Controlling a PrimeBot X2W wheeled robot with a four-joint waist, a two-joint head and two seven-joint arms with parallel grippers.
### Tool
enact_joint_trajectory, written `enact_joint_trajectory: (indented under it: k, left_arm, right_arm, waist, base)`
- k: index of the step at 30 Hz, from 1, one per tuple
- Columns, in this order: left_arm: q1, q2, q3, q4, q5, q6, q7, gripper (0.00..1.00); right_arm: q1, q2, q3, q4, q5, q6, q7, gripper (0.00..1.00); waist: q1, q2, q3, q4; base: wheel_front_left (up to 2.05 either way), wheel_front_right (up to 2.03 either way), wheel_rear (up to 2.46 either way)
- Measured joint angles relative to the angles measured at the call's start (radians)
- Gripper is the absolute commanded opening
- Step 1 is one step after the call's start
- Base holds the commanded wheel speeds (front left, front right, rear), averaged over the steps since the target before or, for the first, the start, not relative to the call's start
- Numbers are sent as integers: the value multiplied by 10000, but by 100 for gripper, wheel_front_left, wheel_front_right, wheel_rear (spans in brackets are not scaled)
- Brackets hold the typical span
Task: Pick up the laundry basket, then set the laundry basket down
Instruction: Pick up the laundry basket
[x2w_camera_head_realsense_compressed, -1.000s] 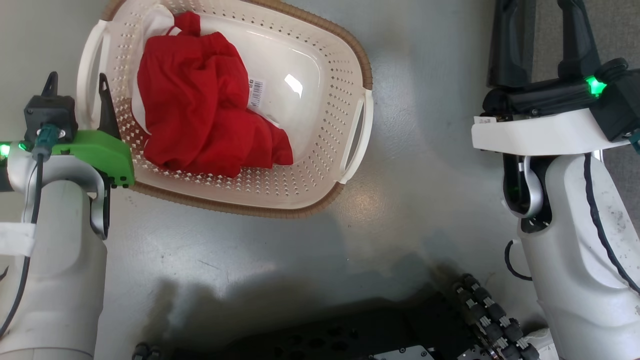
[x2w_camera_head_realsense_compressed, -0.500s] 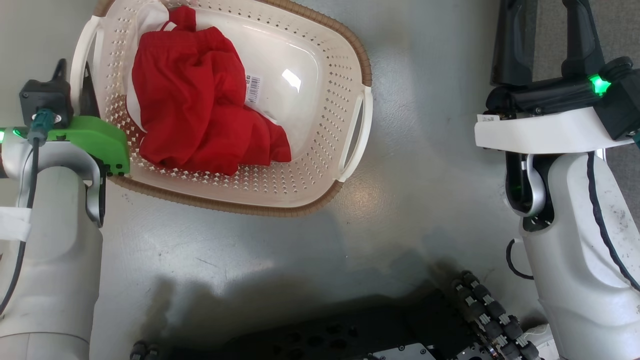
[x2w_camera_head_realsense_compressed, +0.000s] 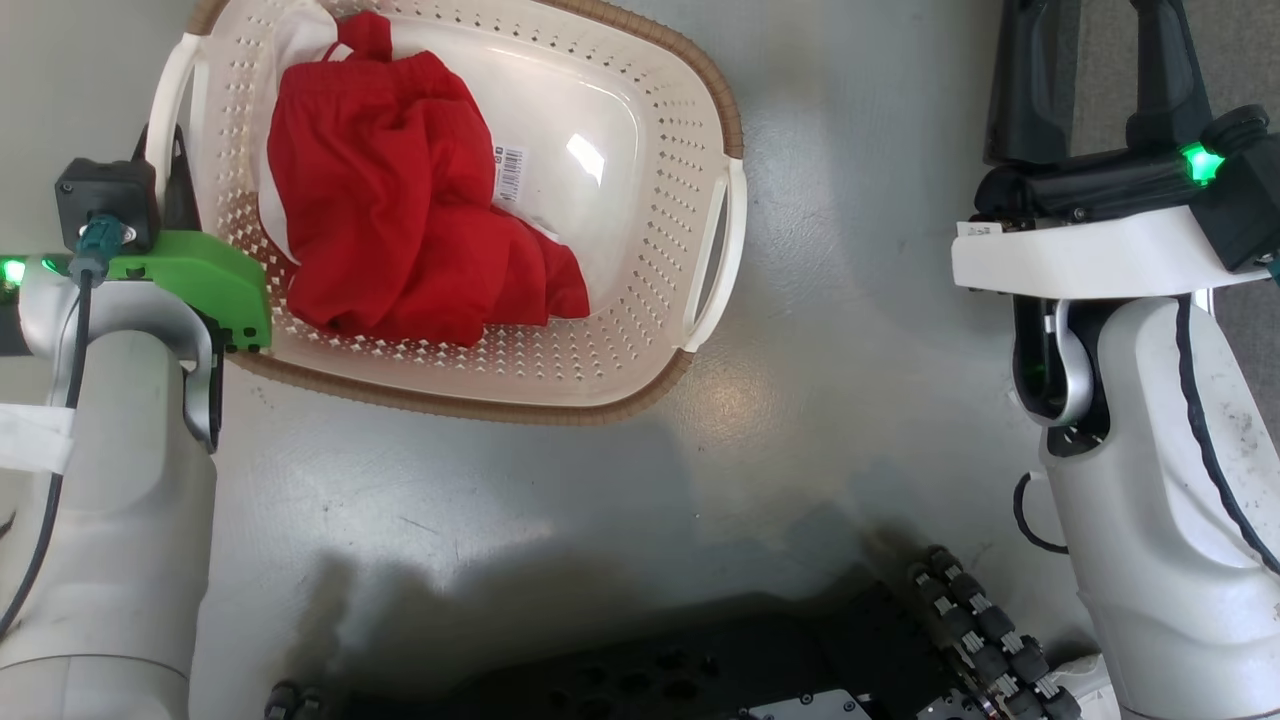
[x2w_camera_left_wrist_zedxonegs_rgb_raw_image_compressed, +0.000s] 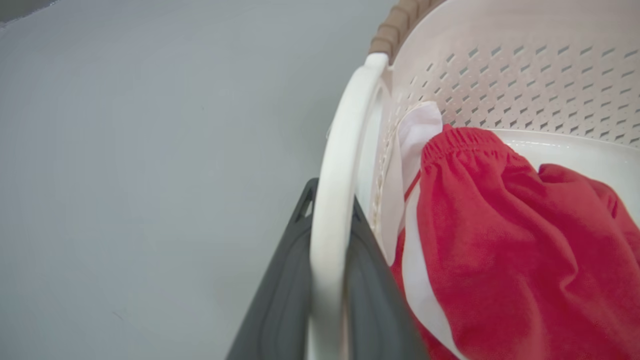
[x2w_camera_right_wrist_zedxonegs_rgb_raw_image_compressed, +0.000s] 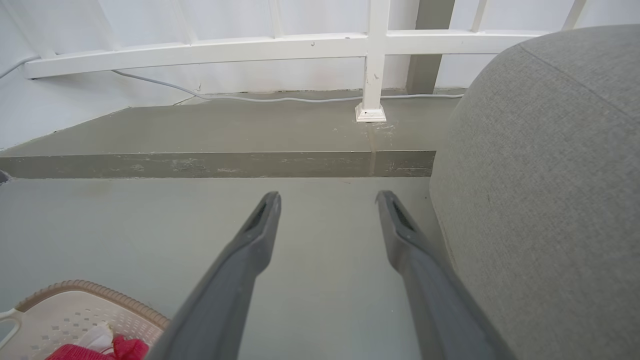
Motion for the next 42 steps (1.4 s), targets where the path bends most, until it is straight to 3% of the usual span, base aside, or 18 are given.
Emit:
enact_joint_trajectory:
  k: [11, 42]
  left_arm:
    - [13, -742, 591, 125, -851, 0, 2, 0]
    - [512, -1035, 401, 213, -1216, -196, -2, 0]
  right_arm:
    - [-78, -2, -36, 288, 17, -2, -2, 100]
    - [-78, 0, 33, 476, 188, -2, -2, 100]
  waist:
    - [0, 0, -407, 65]
    - [0, 0, -695, -70]
  base:
    - [0, 0, 0]
    - [0, 0, 0]
